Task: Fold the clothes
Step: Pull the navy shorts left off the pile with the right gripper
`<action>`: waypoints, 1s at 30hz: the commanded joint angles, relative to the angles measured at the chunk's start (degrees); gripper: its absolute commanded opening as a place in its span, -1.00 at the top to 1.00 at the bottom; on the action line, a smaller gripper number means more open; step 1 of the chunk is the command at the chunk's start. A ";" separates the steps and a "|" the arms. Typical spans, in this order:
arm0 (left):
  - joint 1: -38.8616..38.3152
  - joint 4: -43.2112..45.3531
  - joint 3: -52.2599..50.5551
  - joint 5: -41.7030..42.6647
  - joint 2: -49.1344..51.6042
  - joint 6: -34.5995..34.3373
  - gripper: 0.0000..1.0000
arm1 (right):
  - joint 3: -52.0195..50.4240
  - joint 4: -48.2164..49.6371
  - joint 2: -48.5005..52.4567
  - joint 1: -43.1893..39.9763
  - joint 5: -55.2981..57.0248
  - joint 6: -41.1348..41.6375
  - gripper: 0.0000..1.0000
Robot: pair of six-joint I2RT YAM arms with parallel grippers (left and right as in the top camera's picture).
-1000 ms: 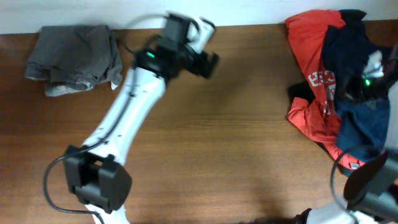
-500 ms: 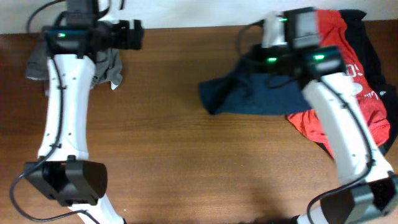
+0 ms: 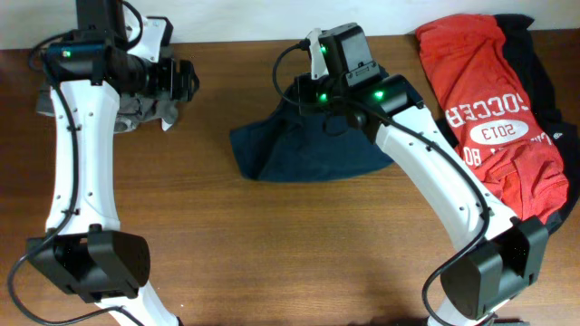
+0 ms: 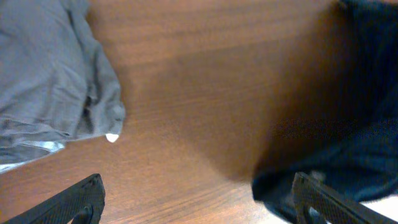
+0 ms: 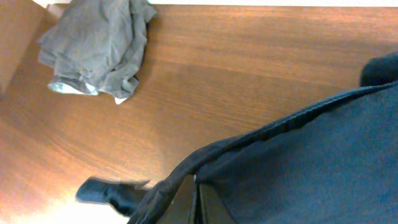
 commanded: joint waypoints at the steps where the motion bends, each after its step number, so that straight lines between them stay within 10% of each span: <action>1: 0.02 -0.28 -3.87 2.23 -0.92 2.21 -0.91 | 3.08 1.01 -0.79 0.02 -3.17 0.68 0.92; 30: -0.31 26.75 -37.90 32.79 -0.92 15.30 -0.93 | 14.08 -6.73 -2.08 -0.04 -4.59 -1.73 0.92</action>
